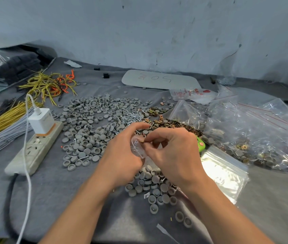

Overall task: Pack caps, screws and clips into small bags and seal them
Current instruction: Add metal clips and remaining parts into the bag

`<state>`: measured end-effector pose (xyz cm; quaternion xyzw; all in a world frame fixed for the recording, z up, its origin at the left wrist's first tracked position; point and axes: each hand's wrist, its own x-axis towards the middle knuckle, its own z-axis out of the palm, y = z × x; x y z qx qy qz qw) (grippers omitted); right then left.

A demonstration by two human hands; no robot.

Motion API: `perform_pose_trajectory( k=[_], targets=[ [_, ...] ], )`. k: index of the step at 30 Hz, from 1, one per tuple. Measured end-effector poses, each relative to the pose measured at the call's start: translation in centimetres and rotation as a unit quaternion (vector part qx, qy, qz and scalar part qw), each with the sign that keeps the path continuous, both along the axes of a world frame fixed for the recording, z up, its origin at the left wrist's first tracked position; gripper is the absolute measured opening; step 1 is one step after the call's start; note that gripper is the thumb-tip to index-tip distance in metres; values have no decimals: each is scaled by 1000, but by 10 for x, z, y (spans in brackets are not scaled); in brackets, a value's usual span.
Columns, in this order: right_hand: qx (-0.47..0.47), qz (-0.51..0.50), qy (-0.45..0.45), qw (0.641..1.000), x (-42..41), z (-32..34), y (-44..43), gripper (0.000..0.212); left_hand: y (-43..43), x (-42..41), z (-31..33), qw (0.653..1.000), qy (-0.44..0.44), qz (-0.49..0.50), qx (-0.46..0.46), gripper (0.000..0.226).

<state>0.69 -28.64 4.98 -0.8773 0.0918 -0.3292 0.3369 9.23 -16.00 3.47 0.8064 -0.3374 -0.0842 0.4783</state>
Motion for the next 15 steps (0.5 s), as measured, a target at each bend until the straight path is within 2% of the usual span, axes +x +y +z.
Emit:
perform_pose_trajectory(
  k=[6, 10, 13, 15],
  targets=[
    [-78, -42, -1, 996, 1, -1, 1, 10, -1, 0, -2, 1000, -1, 19, 8, 84],
    [-108, -22, 23, 994, 5, -3, 0, 11, 0, 1, -2, 1000, -2, 12, 14, 83],
    [-23, 22, 41, 999, 6, 0, 2, 5, 0, 1, -1, 1000, 13, 6, 13, 89],
    [58, 21, -1, 998, 4, 3, -4, 12, 1, 1, -2, 1000, 27, 11, -1, 91]
  ],
)
